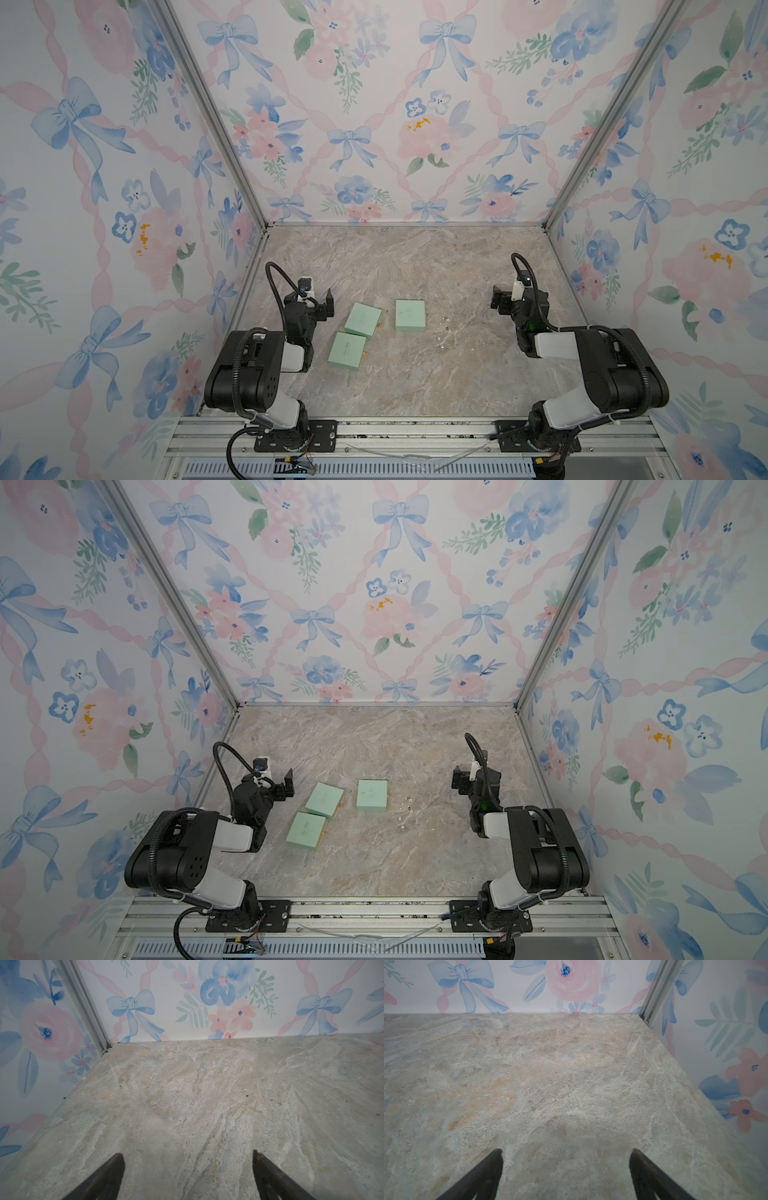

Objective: Take out the earrings from the drawer-style jewelry box
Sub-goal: Reset both arms

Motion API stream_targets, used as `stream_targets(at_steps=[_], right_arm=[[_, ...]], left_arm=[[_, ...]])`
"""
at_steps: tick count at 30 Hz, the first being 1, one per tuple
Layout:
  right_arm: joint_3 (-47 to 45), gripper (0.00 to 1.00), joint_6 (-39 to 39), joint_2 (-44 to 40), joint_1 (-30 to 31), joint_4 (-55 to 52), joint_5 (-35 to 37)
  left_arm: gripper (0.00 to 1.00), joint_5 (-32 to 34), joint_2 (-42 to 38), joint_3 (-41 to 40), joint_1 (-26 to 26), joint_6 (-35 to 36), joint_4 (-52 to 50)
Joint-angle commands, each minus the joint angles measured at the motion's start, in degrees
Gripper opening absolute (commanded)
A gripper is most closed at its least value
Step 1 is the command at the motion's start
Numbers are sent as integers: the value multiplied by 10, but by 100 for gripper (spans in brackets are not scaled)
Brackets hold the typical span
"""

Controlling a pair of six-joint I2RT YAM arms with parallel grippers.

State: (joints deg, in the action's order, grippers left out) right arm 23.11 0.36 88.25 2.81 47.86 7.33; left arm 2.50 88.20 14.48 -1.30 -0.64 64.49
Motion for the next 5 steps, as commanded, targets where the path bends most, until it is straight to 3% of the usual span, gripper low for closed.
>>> stream_targets(at_steps=[1, 5], right_arm=[[-1, 96, -6, -1, 3, 17, 4], [-1, 96, -7, -1, 4, 17, 4]], left_arm=[[98, -1, 4, 4, 2, -9, 3], [98, -1, 4, 4, 2, -8, 2]])
